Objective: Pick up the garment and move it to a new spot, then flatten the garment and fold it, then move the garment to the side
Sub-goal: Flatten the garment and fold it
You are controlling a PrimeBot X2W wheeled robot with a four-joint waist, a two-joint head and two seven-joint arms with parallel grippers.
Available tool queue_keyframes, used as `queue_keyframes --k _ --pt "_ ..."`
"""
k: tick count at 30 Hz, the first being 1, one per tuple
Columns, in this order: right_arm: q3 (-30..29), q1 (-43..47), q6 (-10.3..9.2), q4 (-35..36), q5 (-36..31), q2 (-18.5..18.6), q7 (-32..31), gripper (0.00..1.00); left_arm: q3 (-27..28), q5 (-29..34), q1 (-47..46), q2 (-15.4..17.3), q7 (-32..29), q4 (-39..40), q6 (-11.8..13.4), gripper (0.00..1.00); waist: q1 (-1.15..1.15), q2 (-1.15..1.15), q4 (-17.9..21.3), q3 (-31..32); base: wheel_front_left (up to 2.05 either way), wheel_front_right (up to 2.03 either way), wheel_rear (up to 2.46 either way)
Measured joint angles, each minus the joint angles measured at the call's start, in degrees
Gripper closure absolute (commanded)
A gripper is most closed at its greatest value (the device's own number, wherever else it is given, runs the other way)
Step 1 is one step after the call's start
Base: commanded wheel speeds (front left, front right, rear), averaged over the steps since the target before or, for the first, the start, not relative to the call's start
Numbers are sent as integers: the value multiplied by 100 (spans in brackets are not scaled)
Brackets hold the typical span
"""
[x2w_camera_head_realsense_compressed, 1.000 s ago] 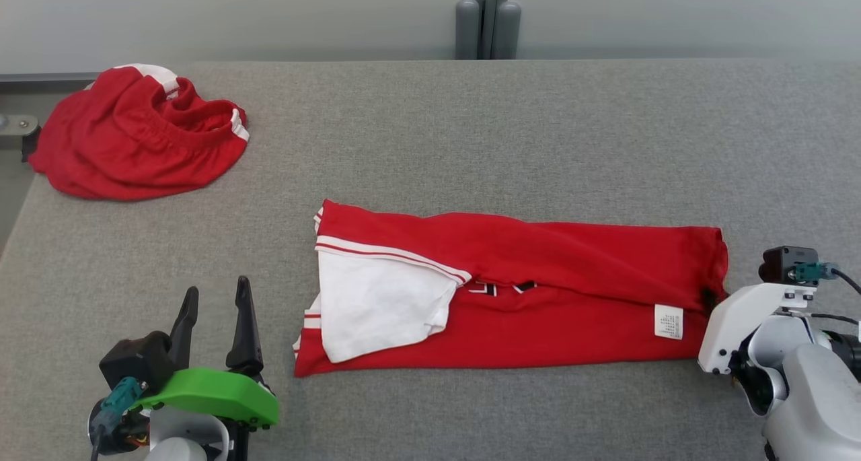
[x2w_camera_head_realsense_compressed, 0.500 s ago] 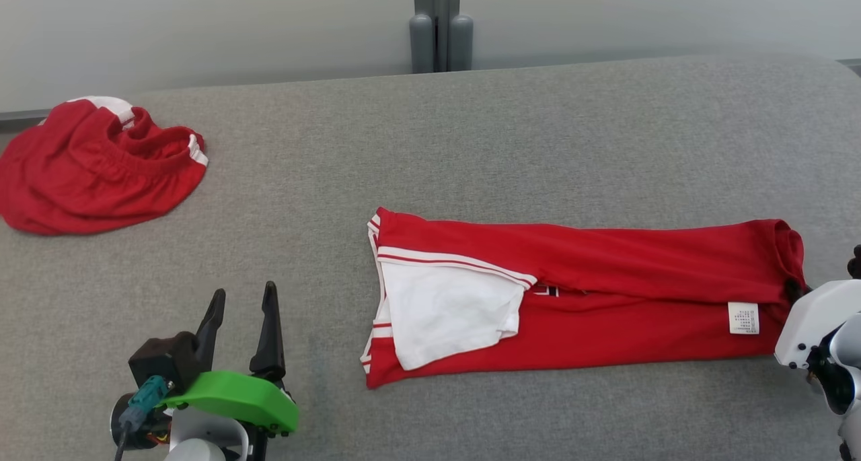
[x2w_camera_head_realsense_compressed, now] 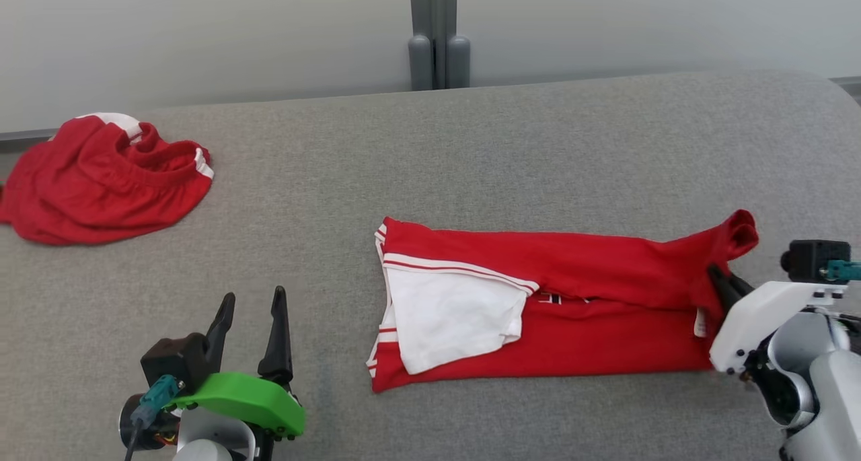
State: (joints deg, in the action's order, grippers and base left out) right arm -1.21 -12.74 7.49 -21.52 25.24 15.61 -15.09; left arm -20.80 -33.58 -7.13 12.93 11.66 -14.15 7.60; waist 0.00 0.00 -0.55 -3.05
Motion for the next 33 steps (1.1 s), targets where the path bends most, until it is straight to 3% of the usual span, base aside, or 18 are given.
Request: queue_keyframes --k 6,13,20,33 --pt "482 257 -1 980 339 -264 -290 100 -26 -16 36 -20 8 -46 7 0 0 0 -292 120 0 0 0" --pt "965 172 -1 1247 681 -772 -587 100 -80 -43 43 -41 10 -64 -4 0 0 0 -668 194 0 0 0" --pt "1429 -298 -1 719 832 -1135 -553 100 -124 -48 -14 -94 53 -82 -10 0 0 0 -1056 159 0 0 0" --pt "1841 -1150 -1 -716 1016 -1266 -154 100 -155 -65 -178 -231 154 -247 -58 0 0 0 -1553 -88 0 0 0"
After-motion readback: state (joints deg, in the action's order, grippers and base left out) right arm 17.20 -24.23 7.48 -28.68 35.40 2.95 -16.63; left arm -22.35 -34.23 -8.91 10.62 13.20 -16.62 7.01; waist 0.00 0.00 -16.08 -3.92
